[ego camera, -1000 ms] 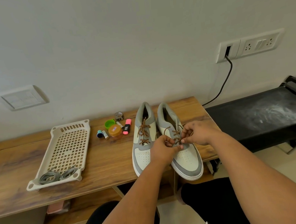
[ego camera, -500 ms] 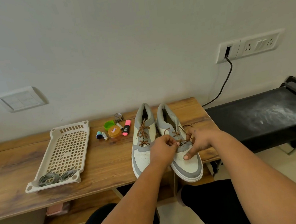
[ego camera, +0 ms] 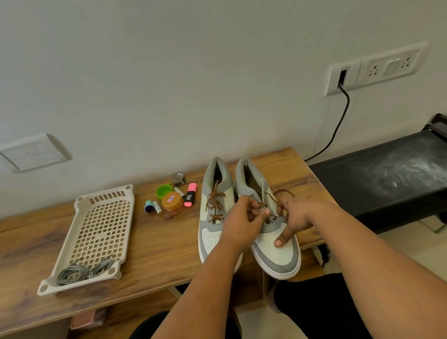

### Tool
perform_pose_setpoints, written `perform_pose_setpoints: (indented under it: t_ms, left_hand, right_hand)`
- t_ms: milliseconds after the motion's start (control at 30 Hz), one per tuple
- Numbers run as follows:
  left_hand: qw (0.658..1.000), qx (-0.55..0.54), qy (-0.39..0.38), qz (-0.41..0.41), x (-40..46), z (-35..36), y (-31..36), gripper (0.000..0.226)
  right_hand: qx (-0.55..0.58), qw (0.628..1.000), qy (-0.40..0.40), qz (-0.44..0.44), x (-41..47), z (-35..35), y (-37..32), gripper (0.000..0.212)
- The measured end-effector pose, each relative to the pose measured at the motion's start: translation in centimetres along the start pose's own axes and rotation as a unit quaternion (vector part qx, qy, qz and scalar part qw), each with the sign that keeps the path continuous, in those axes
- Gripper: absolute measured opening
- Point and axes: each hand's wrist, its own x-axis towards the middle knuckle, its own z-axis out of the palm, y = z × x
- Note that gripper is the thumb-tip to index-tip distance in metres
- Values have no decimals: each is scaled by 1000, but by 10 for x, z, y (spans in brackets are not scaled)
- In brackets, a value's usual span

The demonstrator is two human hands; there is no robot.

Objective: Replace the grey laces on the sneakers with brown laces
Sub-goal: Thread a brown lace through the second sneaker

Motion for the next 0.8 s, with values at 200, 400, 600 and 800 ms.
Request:
perform_pose_setpoints:
  t_ms: [200, 400, 600, 800]
  left_hand:
    - [999, 35, 8, -23, -1, -3, -5, 8]
    - [999, 49, 22, 11, 0, -5, -3, 10]
    - [998, 55, -9, -35, 3, -10, -7, 16]
    - [1000, 27, -7, -2, 1, -11, -3, 28]
  right_hand:
    - [13, 1000, 6, -2, -1, 0, 1, 83]
    - [25, 1000, 1, 1, -1, 1, 0, 80]
    - [19, 1000, -1, 2, 0, 1, 1, 77]
    - [24, 1000, -16, 1, 0, -2, 2, 75]
